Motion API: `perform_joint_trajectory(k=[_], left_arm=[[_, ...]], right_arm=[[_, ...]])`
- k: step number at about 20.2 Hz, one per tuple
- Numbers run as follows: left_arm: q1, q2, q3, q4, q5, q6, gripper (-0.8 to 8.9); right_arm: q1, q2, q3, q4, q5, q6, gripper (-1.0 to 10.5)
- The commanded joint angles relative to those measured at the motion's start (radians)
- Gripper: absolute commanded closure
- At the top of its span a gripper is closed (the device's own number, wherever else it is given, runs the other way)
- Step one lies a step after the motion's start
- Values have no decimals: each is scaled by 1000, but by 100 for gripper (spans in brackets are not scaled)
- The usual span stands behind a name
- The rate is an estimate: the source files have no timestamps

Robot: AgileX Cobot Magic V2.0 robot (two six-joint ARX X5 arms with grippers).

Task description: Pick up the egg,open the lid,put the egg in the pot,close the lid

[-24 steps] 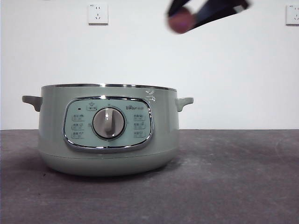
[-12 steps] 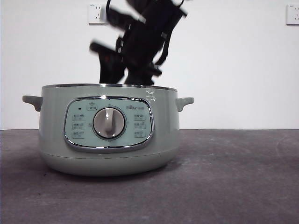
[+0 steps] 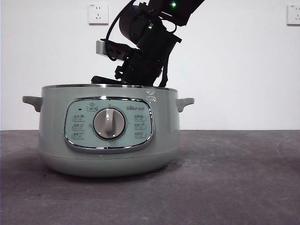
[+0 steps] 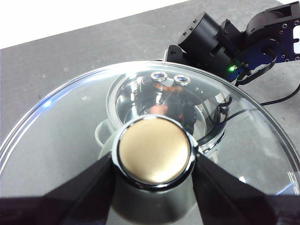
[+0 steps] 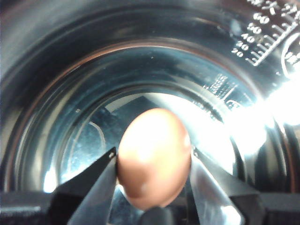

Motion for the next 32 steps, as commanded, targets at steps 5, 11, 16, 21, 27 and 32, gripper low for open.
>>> perform_joint_trajectory(k=[5, 11, 16, 21, 27, 32], left_arm=[[-3, -1, 6, 65, -1, -2, 822], [-3, 151, 6, 176, 4, 51, 822], [-3, 380, 6, 358, 60, 98, 822], [-4, 571, 6, 485, 84, 103, 822], [-4, 687, 6, 541, 87, 103, 822], [-4, 751, 6, 575, 87, 102, 822]], right_arm=[[3, -21, 9, -8, 2, 19, 472], [-5, -341, 10, -115, 267, 47, 473], [-6, -697, 10, -256, 532, 56, 473], [-6, -930, 10, -305, 545, 56, 474], [-6, -1061, 10, -360, 545, 56, 474], [-6, -1117, 10, -369, 546, 55, 474]])
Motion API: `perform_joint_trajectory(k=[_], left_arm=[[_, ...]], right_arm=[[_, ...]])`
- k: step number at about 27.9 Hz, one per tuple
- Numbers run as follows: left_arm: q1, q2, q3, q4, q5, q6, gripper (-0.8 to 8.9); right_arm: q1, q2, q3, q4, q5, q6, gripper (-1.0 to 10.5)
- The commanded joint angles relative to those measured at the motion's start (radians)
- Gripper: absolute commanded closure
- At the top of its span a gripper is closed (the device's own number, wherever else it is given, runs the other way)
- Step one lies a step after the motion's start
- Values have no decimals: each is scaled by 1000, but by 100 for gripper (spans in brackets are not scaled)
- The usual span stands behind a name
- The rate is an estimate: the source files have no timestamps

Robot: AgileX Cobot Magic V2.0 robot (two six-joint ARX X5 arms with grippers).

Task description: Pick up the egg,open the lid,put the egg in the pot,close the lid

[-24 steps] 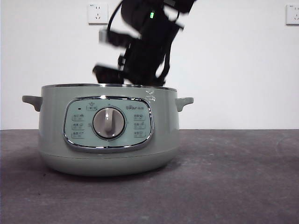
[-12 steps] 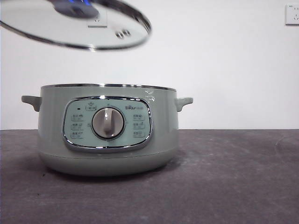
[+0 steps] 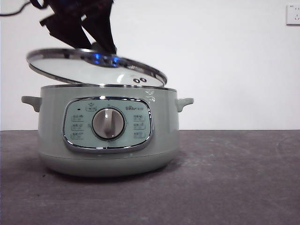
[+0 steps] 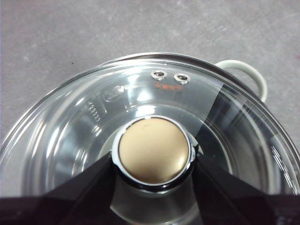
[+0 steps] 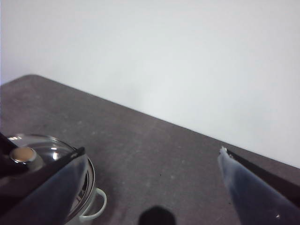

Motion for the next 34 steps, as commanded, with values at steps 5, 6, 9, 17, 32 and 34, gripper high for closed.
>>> perform_joint_trajectory(k=[5, 6, 9, 17, 32, 34], left_arm=[[-8, 37, 9, 70, 21, 6, 822], [-9, 40, 9, 70, 20, 4, 822], [-18, 42, 9, 68, 21, 0, 822], [-29, 47, 9, 61, 20, 0, 822], [-35, 106, 9, 27, 23, -26, 807], [-36, 106, 9, 15, 23, -26, 754]], right_arm=[[0, -35, 1, -8, 3, 10, 474], [0, -35, 1, -11, 3, 10, 474], [0, -34, 1, -21, 3, 9, 474], [0, -21, 1, -40, -3, 9, 474], [0, -10, 1, -103, -5, 10, 474], [0, -9, 1, -112, -5, 10, 474]])
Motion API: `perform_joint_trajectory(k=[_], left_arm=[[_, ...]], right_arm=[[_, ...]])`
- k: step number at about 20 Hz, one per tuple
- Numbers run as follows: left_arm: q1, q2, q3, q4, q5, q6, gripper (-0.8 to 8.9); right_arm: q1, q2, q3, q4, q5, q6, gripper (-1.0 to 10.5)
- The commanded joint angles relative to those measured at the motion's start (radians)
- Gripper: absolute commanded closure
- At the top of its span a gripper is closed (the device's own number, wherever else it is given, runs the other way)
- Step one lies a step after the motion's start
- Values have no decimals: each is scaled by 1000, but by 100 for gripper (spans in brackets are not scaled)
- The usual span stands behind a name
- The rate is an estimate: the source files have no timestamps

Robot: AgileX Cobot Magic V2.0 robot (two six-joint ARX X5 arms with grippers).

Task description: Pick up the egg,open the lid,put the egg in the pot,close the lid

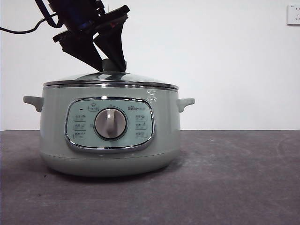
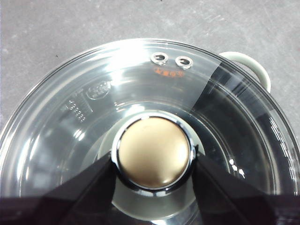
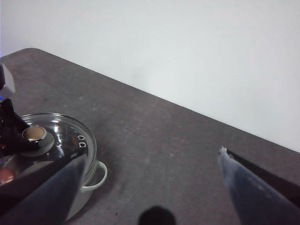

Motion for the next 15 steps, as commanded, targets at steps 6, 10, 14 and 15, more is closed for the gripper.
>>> perform_joint_trajectory(k=[6, 10, 14, 15], left_arm=[[-10, 22, -2, -18, 10, -11, 317], [-10, 2, -2, -18, 10, -11, 312], [-10, -42, -2, -23, 10, -11, 312], [-10, -57, -2, -28, 10, -11, 312]], right_arm=[[0, 3, 1, -73, -51, 26, 474], [0, 9, 1, -142, -145, 64, 474], [0, 18, 1, -199, -201, 71, 474], [0, 21, 1, -211, -223, 71, 474]])
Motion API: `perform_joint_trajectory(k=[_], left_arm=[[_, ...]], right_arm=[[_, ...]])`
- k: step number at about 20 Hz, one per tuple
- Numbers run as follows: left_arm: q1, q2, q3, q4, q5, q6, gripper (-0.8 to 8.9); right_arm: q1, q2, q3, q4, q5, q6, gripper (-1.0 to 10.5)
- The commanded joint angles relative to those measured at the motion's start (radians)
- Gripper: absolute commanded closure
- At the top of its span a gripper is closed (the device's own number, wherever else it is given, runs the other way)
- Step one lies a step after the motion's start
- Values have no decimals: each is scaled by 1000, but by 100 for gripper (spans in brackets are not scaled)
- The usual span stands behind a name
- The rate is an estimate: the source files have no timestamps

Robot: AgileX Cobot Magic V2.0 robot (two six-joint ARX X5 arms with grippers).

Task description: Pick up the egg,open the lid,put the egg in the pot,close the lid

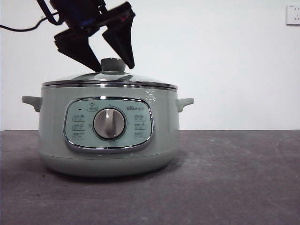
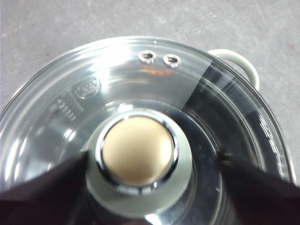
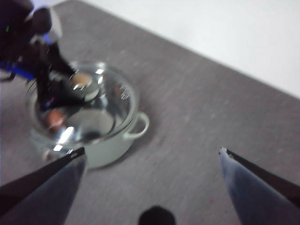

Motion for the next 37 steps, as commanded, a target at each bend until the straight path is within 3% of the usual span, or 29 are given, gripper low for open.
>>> perform_joint_trajectory(k=[1, 9, 12, 14, 16, 35, 37], left_arm=[[-2, -51, -5, -11, 5, -6, 312], [-2, -226, -5, -212, 14, -6, 314], [-3, -331, -5, -333, 87, -8, 318], [-3, -399, -5, -394, 128, -26, 487], [-3, -455, -5, -441, 143, -26, 823], [-2, -513, -5, -451, 134, -25, 817], [2, -517, -5, -430, 121, 9, 817]], right_arm=[[0, 5, 1, -26, -56, 18, 474], [0, 35, 1, -159, -232, 17, 479], [0, 52, 1, -203, -291, 18, 488], [0, 56, 1, -203, -307, 21, 682], [0, 61, 1, -203, -307, 21, 965], [0, 41, 1, -203, -304, 25, 946], [0, 41, 1, -203, -304, 25, 946]])
